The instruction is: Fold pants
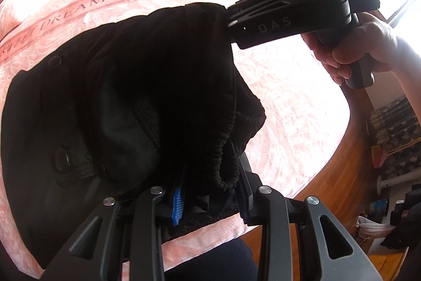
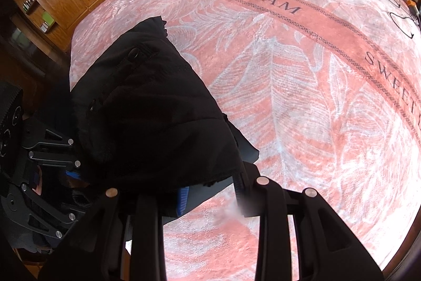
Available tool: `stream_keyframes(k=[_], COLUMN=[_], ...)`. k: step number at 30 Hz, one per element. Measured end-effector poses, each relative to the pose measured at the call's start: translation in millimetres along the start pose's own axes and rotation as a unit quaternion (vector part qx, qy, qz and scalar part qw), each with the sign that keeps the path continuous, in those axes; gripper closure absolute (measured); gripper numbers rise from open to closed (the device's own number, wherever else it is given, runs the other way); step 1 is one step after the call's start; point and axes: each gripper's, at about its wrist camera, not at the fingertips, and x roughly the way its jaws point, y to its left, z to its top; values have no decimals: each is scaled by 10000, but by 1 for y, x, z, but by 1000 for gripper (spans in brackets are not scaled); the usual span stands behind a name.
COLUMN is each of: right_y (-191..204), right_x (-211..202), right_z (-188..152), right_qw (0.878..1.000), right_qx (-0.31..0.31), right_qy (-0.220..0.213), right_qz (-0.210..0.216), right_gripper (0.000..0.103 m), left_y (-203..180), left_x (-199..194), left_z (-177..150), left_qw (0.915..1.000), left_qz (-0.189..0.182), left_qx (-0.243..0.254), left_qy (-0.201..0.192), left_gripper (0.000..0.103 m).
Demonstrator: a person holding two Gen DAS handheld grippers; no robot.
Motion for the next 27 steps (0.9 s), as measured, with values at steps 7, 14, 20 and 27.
stream_keyframes(k=[7,14,20,27], right_y=[-1,-4,-2,-4], right_x=[3,0,-7,-17], right_z=[-1,-5,-6,-13], right_qw=[9999,9981,9961,9936], right_qx=[97,615,877,1113], right_qy=[26,-2,4,-163], right_qz=[-55,-41,-120,-94], right_gripper=[74,72,72,72], left_y=[-4,-11,-13,-18], left_x=[5,12,11,14], left_z=[-3,-7,-10,-12], left_qw=[9999,9996,9991,9989], left_qz=[117,145,83,132], left_qx=[96,255,410,443], left_qy=[45,58,32,75], left_gripper=[71,70,70,70])
